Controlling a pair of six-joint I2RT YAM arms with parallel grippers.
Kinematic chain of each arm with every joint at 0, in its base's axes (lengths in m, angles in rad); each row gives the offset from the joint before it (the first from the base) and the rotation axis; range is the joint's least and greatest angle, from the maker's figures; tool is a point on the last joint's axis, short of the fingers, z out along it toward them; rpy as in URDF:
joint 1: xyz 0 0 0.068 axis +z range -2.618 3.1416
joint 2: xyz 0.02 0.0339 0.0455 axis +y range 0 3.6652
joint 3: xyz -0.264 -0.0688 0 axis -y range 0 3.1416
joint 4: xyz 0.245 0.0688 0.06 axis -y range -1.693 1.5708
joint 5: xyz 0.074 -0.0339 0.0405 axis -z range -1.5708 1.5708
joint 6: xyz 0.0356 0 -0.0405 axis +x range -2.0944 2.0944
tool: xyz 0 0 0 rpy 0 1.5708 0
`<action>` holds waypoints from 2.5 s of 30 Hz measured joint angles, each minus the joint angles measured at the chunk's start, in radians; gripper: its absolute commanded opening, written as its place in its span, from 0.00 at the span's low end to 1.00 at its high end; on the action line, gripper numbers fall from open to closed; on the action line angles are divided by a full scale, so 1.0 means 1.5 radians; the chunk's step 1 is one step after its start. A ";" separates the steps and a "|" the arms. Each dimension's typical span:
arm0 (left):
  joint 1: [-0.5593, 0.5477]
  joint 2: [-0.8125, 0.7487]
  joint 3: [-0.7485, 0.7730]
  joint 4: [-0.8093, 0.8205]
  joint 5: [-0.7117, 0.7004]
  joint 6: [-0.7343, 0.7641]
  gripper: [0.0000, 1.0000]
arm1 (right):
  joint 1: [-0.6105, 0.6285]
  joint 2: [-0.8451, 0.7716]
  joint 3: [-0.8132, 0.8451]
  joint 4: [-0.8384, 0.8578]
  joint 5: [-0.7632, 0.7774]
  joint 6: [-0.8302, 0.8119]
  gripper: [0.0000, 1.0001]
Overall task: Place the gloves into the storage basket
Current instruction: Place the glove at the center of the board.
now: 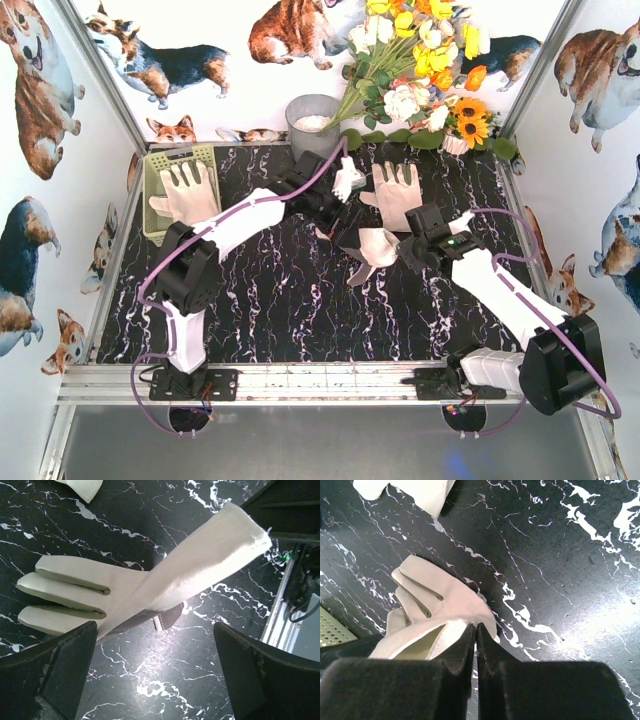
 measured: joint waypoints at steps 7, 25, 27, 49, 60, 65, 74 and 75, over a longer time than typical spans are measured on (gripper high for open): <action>-0.010 0.062 0.059 -0.019 -0.034 0.033 0.45 | -0.018 0.006 0.000 0.016 -0.036 -0.039 0.00; -0.030 -0.120 -0.043 -0.065 -0.200 0.012 0.00 | -0.038 0.082 0.087 0.057 -0.174 -0.270 0.54; -0.030 -0.151 -0.033 -0.112 -0.221 0.031 0.00 | -0.038 0.082 0.087 0.065 -0.187 -0.290 0.57; -0.032 -0.116 0.056 -0.489 -0.315 0.186 0.00 | -0.072 0.109 0.084 0.189 -0.371 -0.416 0.62; -0.032 0.105 0.210 -0.374 -0.383 0.242 0.43 | -0.075 0.071 0.084 0.094 -0.290 -0.440 0.62; -0.033 0.103 0.208 -0.294 -0.434 0.224 0.61 | -0.075 0.055 0.084 0.078 -0.295 -0.483 0.62; 0.038 -0.121 -0.030 -0.134 -0.423 -0.018 0.61 | -0.069 0.187 0.195 0.069 -0.394 -0.605 0.46; 0.053 -0.151 -0.057 -0.120 -0.417 -0.057 0.59 | -0.065 0.212 0.214 0.068 -0.407 -0.617 0.44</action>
